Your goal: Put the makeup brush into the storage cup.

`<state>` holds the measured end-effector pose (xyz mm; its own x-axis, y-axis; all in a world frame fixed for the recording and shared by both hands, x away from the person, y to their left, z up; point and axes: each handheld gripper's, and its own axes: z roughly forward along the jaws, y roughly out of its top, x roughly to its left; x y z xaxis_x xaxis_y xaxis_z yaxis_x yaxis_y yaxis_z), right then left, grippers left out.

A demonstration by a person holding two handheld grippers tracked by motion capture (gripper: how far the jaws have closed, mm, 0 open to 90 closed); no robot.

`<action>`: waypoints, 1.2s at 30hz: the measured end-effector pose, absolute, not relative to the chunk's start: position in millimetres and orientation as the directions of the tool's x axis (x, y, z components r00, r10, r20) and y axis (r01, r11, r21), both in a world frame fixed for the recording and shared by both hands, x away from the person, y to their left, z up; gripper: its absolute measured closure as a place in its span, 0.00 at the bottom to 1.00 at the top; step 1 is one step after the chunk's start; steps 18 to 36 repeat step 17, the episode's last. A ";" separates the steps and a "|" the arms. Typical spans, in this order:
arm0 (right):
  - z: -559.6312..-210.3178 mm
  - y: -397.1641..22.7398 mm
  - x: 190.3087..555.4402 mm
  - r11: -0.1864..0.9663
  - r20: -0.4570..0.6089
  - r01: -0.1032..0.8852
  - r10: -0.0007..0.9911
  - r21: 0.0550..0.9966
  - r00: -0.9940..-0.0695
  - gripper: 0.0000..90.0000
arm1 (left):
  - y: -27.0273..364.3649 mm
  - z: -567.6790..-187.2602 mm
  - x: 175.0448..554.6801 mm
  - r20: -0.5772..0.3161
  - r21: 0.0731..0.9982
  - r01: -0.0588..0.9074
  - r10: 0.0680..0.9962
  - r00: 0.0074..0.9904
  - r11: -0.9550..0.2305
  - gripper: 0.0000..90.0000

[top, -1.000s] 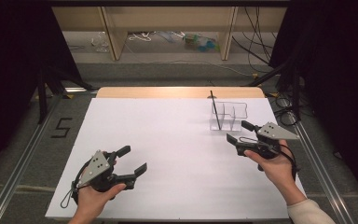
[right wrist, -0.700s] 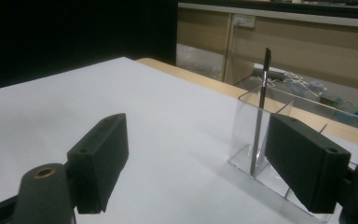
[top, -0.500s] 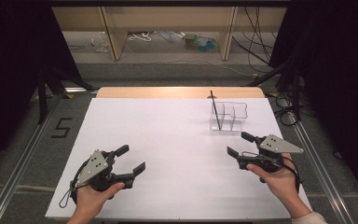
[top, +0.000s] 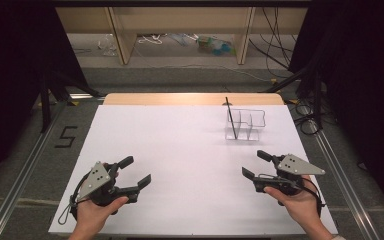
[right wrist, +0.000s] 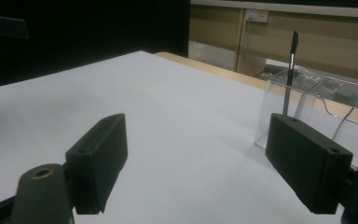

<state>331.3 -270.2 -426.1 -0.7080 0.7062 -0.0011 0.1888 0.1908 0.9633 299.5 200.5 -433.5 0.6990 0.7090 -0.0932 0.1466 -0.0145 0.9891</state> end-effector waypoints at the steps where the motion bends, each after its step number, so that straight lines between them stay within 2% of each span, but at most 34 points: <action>1: -426.3 -269.6 330.2 0.185 0.021 0.209 0.697 0.960 -0.717 0.24 | 200.2 -433.5 299.6 -0.087 0.989 0.145 0.709 0.700 -0.022 0.18; 8: -427.2 -272.3 330.6 0.197 -0.007 0.188 0.708 0.962 -0.706 0.24 | 199.5 -434.6 300.5 -0.077 0.989 0.145 0.707 0.703 -0.036 0.18; 10: -427.2 -272.3 329.3 0.196 0.020 0.221 0.703 0.955 -0.711 0.24 | 200.0 -434.6 300.7 -0.076 0.989 0.145 0.707 0.703 -0.038 0.18; 15: -428.9 -271.7 331.4 0.192 0.005 0.198 0.707 0.961 -0.708 0.24 | 199.5 -435.4 301.3 -0.075 0.988 0.146 0.702 0.708 -0.042 0.18; 36: -429.1 -271.1 331.0 0.190 0.016 0.212 0.706 0.959 -0.708 0.24 | 199.2 -435.5 301.3 -0.076 0.988 0.148 0.702 0.708 -0.042 0.18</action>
